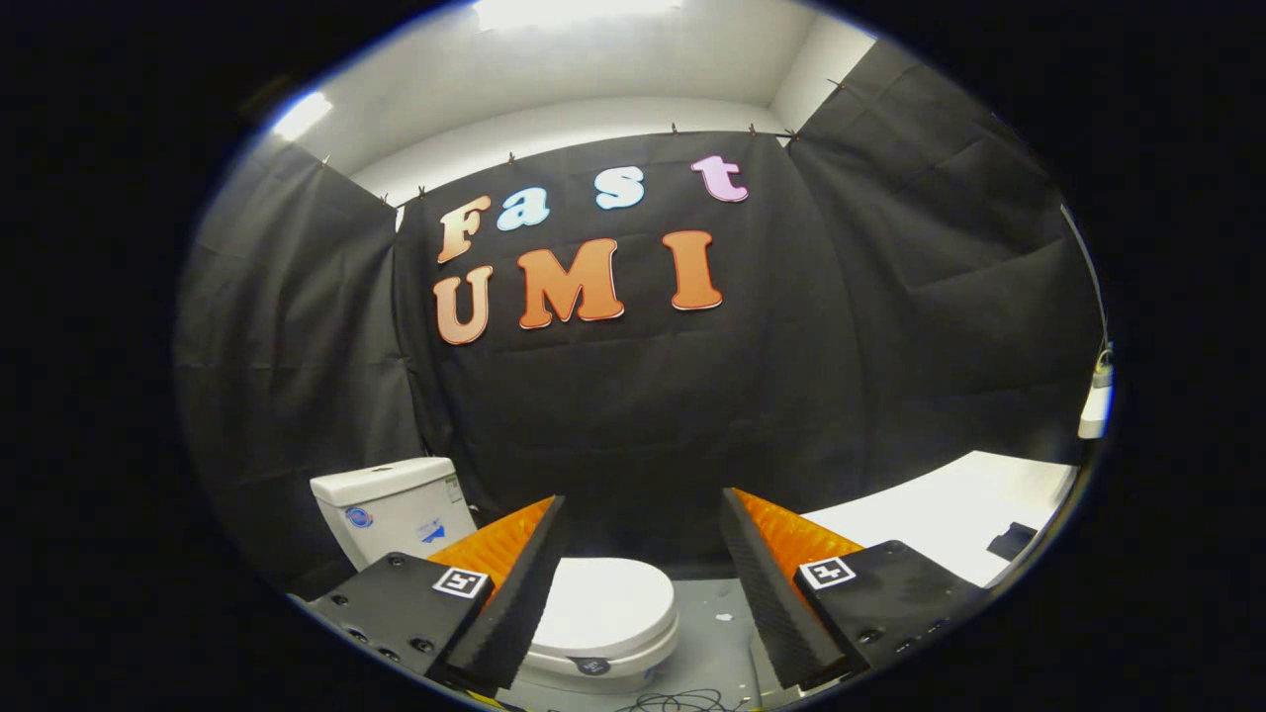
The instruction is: Open the toilet lid.
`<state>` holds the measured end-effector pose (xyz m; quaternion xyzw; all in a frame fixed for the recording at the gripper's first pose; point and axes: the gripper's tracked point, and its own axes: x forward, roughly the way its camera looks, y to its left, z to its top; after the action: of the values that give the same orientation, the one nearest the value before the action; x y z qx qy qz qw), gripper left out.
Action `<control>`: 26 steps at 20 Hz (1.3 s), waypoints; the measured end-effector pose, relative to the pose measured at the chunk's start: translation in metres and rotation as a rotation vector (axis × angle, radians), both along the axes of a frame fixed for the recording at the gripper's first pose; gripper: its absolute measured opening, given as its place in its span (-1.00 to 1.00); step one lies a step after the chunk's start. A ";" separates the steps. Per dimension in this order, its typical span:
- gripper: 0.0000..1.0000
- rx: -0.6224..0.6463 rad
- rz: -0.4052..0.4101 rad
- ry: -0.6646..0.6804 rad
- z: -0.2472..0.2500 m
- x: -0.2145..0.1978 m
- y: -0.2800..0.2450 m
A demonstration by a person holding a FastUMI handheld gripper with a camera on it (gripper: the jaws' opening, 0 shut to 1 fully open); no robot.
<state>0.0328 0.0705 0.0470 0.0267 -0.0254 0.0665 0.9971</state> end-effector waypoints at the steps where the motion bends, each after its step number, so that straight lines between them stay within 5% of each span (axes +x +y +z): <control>1: 0.97 0.026 0.015 0.005 -0.003 0.004 0.010; 9: 0.96 0.334 0.049 0.136 -0.082 0.040 0.044; 17: 0.96 0.631 -0.038 0.313 -0.192 0.068 0.016; 26: 0.97 0.806 -0.174 0.494 -0.336 0.078 0.009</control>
<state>0.1107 0.0795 -0.2891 0.4238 0.1864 -0.0405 0.8854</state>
